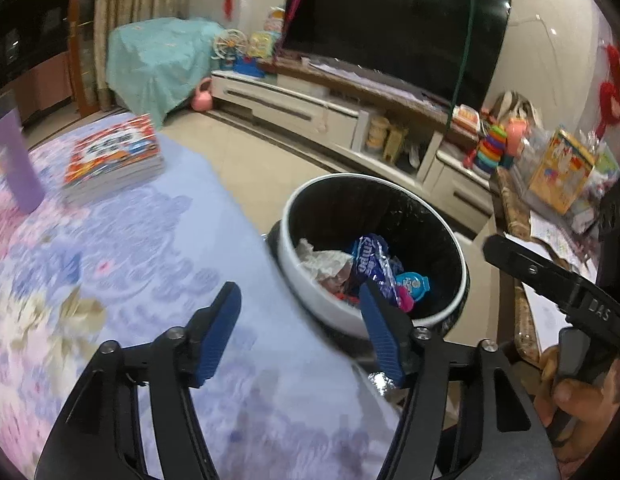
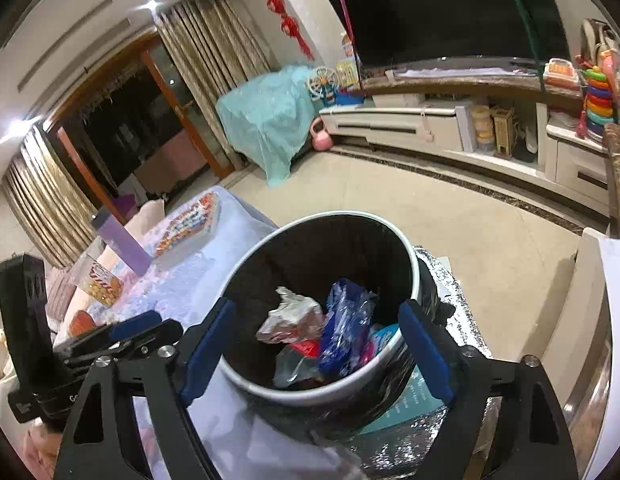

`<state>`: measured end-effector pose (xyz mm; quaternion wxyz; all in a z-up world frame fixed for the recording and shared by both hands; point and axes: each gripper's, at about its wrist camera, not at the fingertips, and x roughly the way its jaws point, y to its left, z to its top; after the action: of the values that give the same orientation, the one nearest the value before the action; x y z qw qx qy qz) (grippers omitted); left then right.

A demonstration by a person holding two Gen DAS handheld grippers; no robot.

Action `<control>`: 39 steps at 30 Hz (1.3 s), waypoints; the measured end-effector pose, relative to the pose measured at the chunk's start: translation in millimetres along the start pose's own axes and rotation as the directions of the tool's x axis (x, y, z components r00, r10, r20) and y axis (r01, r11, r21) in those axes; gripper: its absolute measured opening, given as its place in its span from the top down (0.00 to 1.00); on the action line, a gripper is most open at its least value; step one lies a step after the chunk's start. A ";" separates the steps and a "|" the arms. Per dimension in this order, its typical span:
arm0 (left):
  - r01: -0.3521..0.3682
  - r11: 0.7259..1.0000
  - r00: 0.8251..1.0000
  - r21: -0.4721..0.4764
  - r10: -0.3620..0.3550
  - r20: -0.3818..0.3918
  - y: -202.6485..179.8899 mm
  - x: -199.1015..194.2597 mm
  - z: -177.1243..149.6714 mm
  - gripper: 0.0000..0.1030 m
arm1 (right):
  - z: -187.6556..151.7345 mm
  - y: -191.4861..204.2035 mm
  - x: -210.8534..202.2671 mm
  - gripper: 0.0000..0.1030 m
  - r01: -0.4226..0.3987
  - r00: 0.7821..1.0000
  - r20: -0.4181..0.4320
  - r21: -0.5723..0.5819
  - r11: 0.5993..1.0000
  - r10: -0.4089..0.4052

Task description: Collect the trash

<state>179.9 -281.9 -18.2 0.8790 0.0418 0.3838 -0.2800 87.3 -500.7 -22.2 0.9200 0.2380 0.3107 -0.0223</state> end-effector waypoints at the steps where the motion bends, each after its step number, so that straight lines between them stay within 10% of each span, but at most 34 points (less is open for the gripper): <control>1: 0.006 1.000 1.000 -0.022 -0.006 0.008 5.0 -7.5 -6.4 0.36 | -3.2 3.0 -4.3 0.12 -0.003 1.000 0.007 0.003 1.000 0.003; 18: -0.029 0.989 0.991 -0.142 0.047 0.126 50.4 -106.5 -91.1 0.32 | -75.4 65.8 -62.5 0.02 -0.023 0.994 0.106 0.016 1.000 0.021; 23: -0.100 0.988 0.949 -0.119 0.131 0.288 39.5 -153.9 -104.8 0.02 | -79.8 97.9 -106.1 0.00 0.042 0.971 0.236 -0.083 0.996 -0.021; 29: -0.215 0.971 0.877 -0.103 0.238 0.417 34.9 -174.2 -133.6 0.00 | -118.7 123.4 -128.8 0.00 0.232 0.901 0.412 -0.199 0.952 -0.134; 39: -0.291 0.954 0.851 -0.072 0.292 0.436 28.7 -171.5 -152.5 0.00 | -144.7 113.0 -119.6 0.00 0.234 0.899 0.414 -0.173 0.957 -0.145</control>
<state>1.5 -134.9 -9.6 0.9751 0.0334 0.1642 -0.1450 -69.0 -348.1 -5.0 0.9775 0.0944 0.1401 -0.1260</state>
